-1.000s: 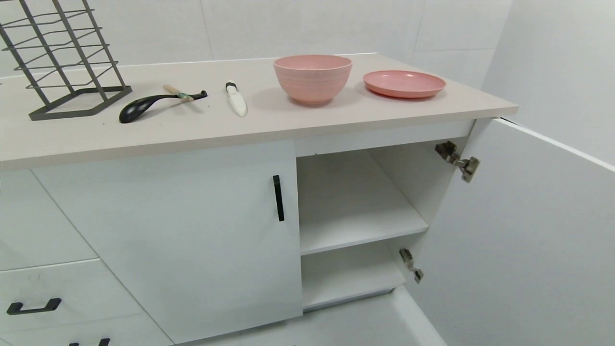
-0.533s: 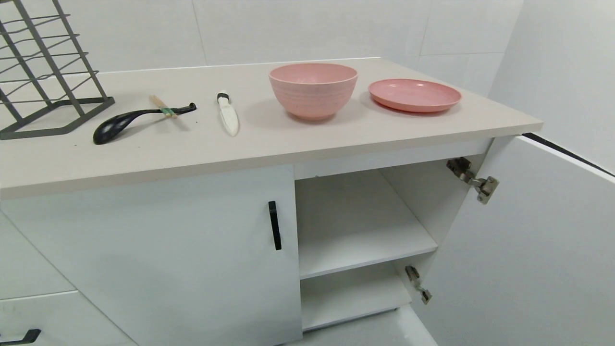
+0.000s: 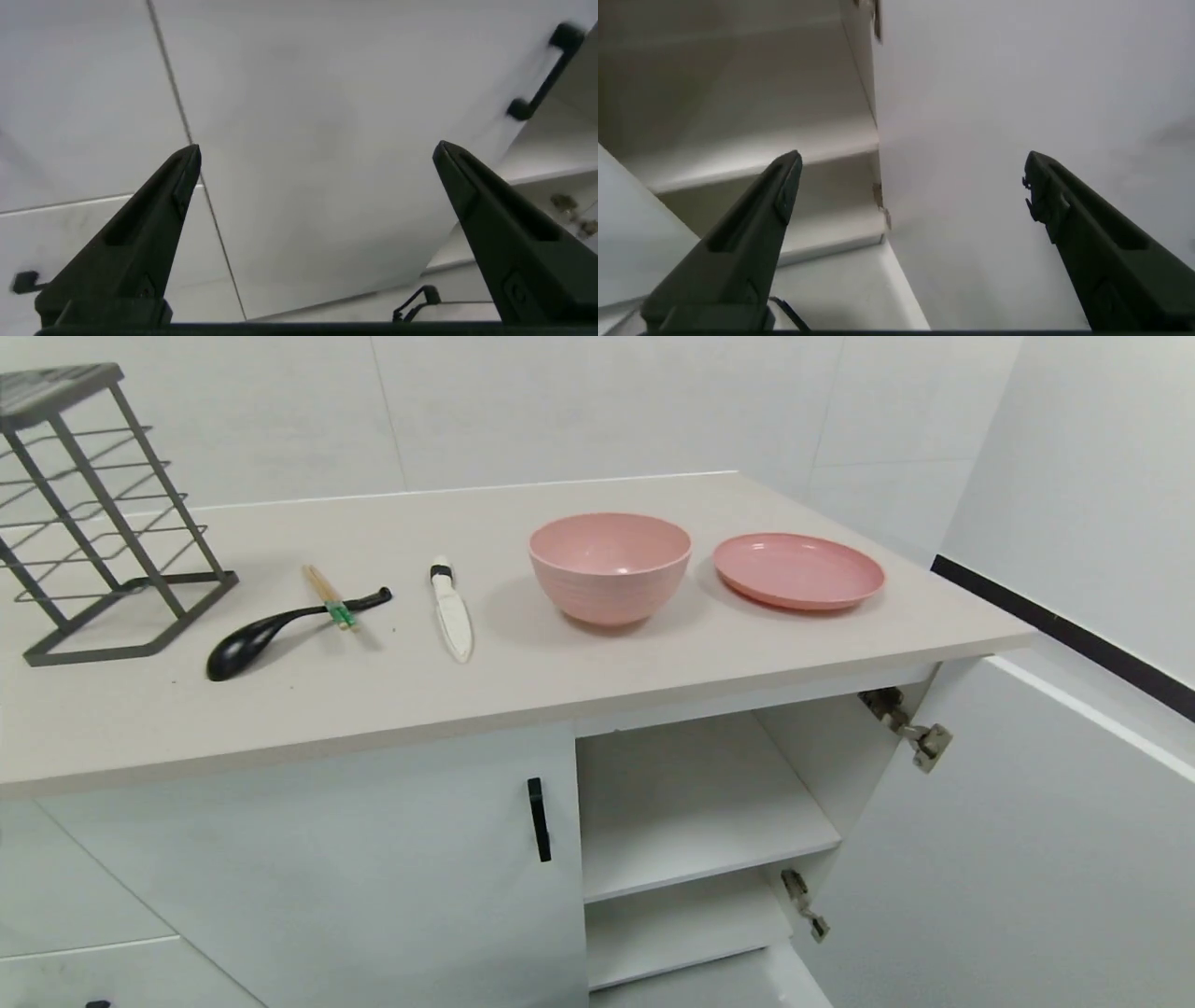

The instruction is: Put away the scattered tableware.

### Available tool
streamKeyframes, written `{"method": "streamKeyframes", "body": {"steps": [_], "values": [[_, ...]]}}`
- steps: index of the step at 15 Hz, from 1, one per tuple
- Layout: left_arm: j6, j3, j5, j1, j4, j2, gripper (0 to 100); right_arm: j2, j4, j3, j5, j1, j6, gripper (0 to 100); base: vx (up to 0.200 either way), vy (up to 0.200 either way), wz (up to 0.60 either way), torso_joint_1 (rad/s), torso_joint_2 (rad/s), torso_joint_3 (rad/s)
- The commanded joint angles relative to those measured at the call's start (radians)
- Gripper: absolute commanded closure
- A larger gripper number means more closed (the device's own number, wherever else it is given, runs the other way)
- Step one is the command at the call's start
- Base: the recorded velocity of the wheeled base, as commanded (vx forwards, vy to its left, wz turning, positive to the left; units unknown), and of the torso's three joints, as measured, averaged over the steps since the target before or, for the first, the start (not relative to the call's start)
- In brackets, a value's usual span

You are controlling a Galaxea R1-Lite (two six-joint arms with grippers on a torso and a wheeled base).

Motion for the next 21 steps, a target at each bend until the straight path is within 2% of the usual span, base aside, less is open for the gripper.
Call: {"method": "streamKeyframes", "body": {"steps": [1, 7, 9, 12, 15, 19, 21], "values": [[0.000, 0.000, 0.000, 0.000, 0.001, 0.002, 0, 0.002, 0.001, 0.000, 0.001, 0.000, 0.000, 0, 0.000, 0.000, 0.00, 0.212, -0.56, -0.198], [0.000, 0.000, 0.000, 0.000, 0.001, 0.002, 0, 0.002, 0.001, 0.000, 0.001, 0.000, 0.000, 0, 0.000, 0.000, 0.00, 0.172, -0.48, -0.215], [0.000, 0.000, 0.000, 0.000, 0.001, 0.002, 0, 0.002, 0.001, 0.000, 0.001, 0.000, 0.000, 0, 0.000, 0.000, 0.00, 0.332, -0.49, -0.220], [0.000, 0.000, 0.000, 0.000, 0.001, 0.002, 0, 0.002, 0.001, 0.000, 0.001, 0.000, 0.000, 0, 0.000, -0.200, 0.00, 0.362, -0.49, -0.238], [-0.034, 0.000, 0.003, 0.000, -0.001, 0.002, 0, 0.002, 0.001, 0.000, 0.001, 0.001, 0.000, 0, 0.000, 0.000, 0.00, 0.282, -0.52, -0.240], [-0.034, 0.000, 0.008, 0.000, -0.001, 0.002, 0, 0.002, 0.001, 0.000, 0.001, 0.000, 0.000, 0, 0.000, 0.000, 0.00, 0.284, -0.54, -0.256], [-0.031, 0.000, 0.006, 0.000, -0.001, 0.002, 0, 0.002, 0.001, 0.000, 0.001, 0.001, 0.000, 0, 0.200, 0.000, 0.00, 0.288, -0.55, -0.259]]}}
